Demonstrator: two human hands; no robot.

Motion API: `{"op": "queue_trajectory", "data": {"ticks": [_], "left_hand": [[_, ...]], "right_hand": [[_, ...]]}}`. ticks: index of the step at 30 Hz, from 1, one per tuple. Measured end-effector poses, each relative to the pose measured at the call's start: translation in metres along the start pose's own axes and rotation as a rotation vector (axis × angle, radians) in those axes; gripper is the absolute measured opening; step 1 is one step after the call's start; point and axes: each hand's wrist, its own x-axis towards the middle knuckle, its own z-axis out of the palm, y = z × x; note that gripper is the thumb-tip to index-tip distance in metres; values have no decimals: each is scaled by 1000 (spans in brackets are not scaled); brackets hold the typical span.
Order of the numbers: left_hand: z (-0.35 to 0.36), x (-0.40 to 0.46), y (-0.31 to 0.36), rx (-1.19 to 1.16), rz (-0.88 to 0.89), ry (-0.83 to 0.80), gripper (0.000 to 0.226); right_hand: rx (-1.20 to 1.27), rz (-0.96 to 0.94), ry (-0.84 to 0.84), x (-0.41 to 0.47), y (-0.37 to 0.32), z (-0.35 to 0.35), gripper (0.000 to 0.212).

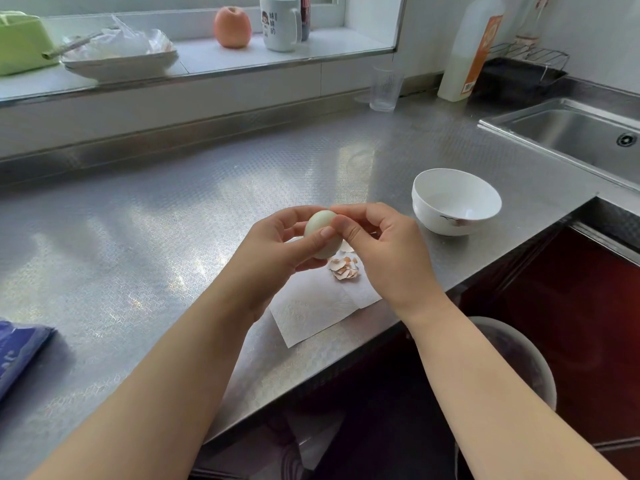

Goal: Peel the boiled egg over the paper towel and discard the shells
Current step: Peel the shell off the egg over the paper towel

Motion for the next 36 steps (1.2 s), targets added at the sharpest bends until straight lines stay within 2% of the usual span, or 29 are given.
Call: {"op": "queue_trajectory", "data": {"ticks": [6,9,12,18,21,25,27,29,34,36], "left_hand": [[1,1,0,-10,-9,0,34],[1,1,0,-16,-18,-9,30],[1,1,0,-17,-27,-17,31],[0,1,2,-85,-46,15,30],[-3,2,3,-178,-53,46,32],[-6,4,4,-323,-81,57,35],[-7,5,3,-358,-95,56,37],[-7,6,2,-386,-108,56,38],[-6,4,5,-488,-131,58,34],[-6,3,6,-520,-152,63,32]], "right_hand": [[-328,-217,98,1,4,3,15],[-404,-263,125,0,5,6,15],[-404,-226,109,1,4,8,15],[-125,34,72,5,1,3,13],[-189,67,43,5,5,-4,12],[-395,96,-160,1,12,-9,21],[-446,76,-205,-1,12,-9,25],[-465,48,-186,-2,13,-8,25],[-430,19,-89,-2,12,-7,7],[-443,22,-98,-2,12,-5,12]]}}
